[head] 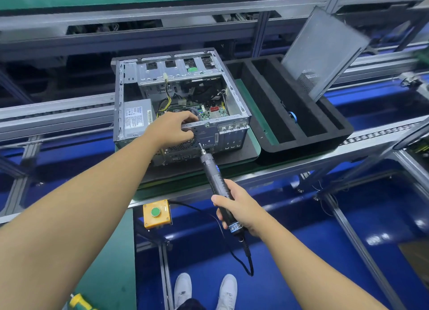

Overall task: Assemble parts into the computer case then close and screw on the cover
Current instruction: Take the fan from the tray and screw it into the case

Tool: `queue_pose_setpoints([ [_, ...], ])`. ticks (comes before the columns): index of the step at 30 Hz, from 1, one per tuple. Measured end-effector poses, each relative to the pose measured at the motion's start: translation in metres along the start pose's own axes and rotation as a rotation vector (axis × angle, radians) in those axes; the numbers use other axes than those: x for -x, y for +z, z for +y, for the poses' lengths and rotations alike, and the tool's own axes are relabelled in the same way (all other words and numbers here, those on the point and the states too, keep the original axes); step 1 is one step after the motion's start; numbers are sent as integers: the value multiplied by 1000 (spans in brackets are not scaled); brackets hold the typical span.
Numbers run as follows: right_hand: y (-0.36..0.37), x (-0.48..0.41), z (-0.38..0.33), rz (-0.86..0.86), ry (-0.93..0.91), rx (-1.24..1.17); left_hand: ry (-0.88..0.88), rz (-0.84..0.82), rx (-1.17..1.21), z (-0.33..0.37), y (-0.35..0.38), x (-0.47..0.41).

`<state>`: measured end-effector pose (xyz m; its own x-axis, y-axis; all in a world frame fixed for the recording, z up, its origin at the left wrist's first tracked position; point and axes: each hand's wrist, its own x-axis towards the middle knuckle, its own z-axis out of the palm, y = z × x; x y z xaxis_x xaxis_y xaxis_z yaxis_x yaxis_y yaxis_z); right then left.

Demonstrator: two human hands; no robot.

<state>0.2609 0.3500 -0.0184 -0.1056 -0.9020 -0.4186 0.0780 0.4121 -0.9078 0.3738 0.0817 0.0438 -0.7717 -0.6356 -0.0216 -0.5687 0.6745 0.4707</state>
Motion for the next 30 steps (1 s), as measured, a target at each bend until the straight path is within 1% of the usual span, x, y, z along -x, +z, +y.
queue_pose_setpoints([
  [4,-1,1,1,2,-14,-9,-35,-10,22,3,-2,1],
  [8,-4,1,-3,10,-64,-33,-70,16,36,6,-3,-2],
  [10,-5,1,-6,13,-98,-53,-24,138,45,9,-3,-3],
  [12,-6,0,-10,24,-135,-80,-17,340,139,12,0,2],
  [14,-8,-2,-13,32,-169,-97,-99,474,317,17,5,10],
  [16,-9,-3,-17,36,-191,-101,-219,518,501,25,7,17],
  [17,-10,-4,-19,38,-198,-105,-277,506,579,30,6,19],
  [19,-11,-6,-22,39,-210,-115,-373,409,778,41,4,18],
  [22,-11,-7,-25,32,-218,-117,-504,265,1228,52,4,14],
  [23,-11,-8,-27,28,-223,-114,-531,232,1331,55,5,12],
  [26,-11,-9,-28,19,-230,-105,-544,149,1477,58,7,11],
  [30,-11,-11,-26,15,-239,-103,-488,109,1551,53,13,14],
])
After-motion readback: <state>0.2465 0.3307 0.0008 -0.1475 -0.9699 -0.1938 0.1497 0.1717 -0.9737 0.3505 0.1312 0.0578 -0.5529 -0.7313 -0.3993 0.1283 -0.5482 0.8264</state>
